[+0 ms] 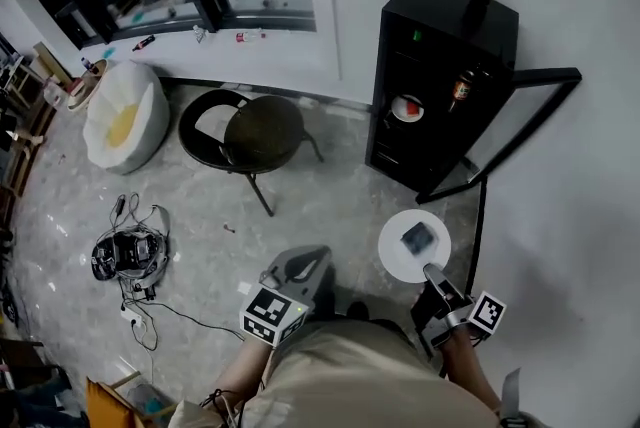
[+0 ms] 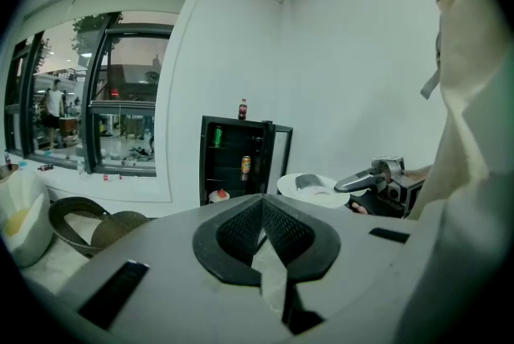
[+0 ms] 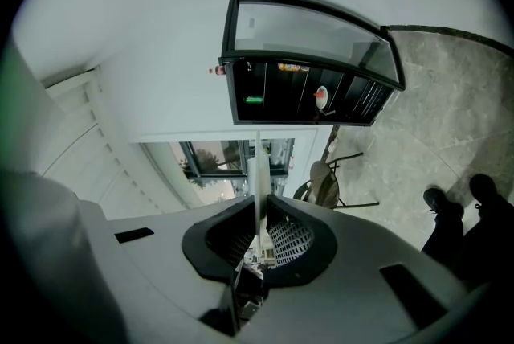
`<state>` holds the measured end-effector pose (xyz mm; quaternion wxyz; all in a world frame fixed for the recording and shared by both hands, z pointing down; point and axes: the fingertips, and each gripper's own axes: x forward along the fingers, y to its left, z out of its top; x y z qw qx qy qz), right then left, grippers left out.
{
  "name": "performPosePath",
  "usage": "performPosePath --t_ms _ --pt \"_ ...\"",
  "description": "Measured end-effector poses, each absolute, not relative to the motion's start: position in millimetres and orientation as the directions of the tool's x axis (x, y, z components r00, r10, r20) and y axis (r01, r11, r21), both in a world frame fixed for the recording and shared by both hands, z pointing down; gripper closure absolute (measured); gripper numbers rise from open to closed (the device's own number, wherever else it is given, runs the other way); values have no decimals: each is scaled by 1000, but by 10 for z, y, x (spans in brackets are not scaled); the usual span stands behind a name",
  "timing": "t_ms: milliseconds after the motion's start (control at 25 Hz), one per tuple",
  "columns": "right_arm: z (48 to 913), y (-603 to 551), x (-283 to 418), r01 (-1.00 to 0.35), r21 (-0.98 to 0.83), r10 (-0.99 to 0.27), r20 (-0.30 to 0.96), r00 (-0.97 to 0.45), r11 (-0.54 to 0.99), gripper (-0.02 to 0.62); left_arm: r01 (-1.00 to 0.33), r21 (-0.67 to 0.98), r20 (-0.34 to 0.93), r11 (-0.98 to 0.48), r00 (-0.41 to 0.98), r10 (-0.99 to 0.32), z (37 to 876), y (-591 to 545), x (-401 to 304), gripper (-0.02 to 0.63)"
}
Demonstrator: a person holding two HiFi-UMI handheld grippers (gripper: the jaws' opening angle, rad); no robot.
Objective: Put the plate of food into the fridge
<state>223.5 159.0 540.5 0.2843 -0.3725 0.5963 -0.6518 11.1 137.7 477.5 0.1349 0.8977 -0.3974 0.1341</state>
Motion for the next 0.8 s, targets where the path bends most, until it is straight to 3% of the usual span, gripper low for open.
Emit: performPosePath --t_ms 800 --pt "5235 734 1904 -108 -983 -875 179 -450 -145 565 -680 180 296 -711 727 -620 4766 287 -284 598"
